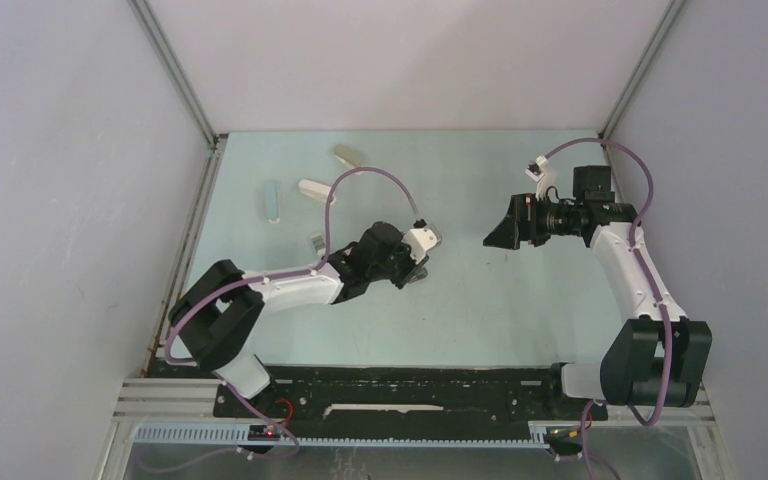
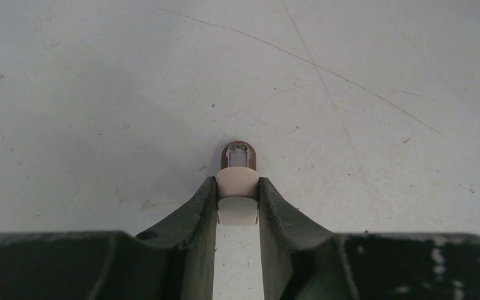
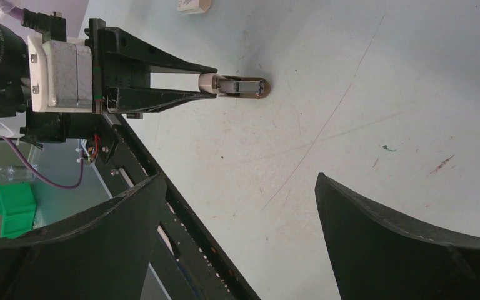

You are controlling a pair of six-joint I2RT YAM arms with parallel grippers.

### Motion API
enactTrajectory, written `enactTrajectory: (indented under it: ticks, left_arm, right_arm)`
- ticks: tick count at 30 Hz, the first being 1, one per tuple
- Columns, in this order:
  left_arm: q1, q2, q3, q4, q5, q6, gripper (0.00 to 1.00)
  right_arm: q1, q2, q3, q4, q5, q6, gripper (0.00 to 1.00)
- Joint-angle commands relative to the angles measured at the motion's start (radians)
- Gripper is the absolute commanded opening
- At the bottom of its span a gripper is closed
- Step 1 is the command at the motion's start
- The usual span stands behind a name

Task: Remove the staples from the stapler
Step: Place the stapler at the center of the board.

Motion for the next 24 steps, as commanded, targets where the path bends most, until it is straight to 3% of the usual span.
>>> enactTrajectory:
  ticks: [1,24]
  left_arm:
    - [-0.013,-0.018,-0.019,0.040,-0.023,0.042,0.01]
    - [-0.029,0.015,-0.054,0.045,-0.063,0.060,0.22]
  right_arm:
    - [-0.004,-0.029,-0.008,0.021,-0.011,0.009,1.00]
    - [-0.004,-0.026,-0.008,0.022,-0.011,0.008,1.00]
